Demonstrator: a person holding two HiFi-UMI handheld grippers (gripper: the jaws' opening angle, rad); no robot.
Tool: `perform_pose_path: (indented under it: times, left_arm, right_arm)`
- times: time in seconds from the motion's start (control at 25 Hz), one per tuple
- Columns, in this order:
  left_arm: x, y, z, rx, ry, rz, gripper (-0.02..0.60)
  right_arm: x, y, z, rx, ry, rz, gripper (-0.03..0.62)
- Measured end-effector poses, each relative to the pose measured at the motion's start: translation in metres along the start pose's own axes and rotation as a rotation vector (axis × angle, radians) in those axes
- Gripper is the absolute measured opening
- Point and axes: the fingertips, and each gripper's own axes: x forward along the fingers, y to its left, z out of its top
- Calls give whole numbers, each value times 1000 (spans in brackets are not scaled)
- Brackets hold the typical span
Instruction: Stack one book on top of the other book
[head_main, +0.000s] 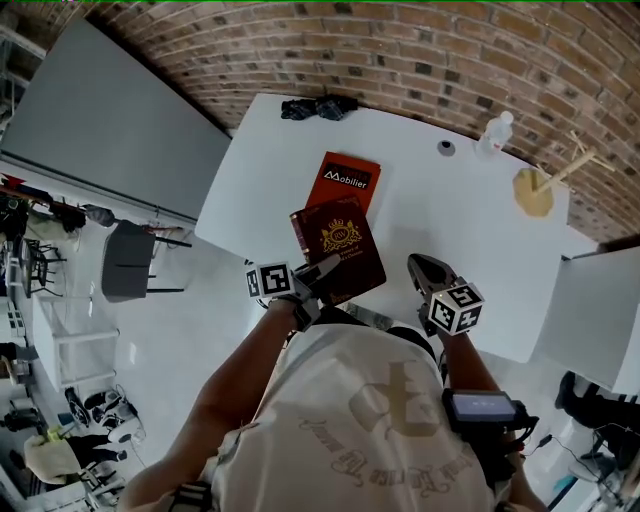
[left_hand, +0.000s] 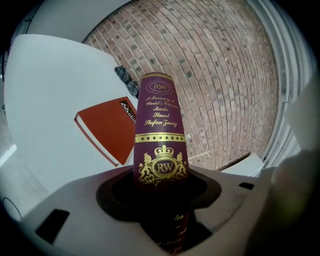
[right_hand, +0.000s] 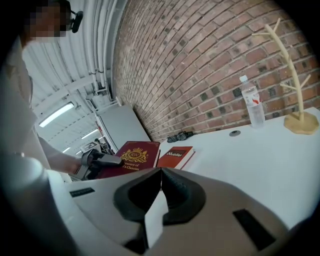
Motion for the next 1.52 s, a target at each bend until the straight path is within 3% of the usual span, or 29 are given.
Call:
perform_pose_path:
  times: [0.52,0.84,1.52]
  left_arm:
    - [12,13,64,55,84,-37,233]
    - [21,31,95,131,232,-50,235]
    - [59,49,136,195,512,-158,235]
  right_arm:
    - [23,0,10,17,-17,-69,21]
    - [48,6,21,32,-36,-144,21]
    - [72,20,23,75,-72,-299,21]
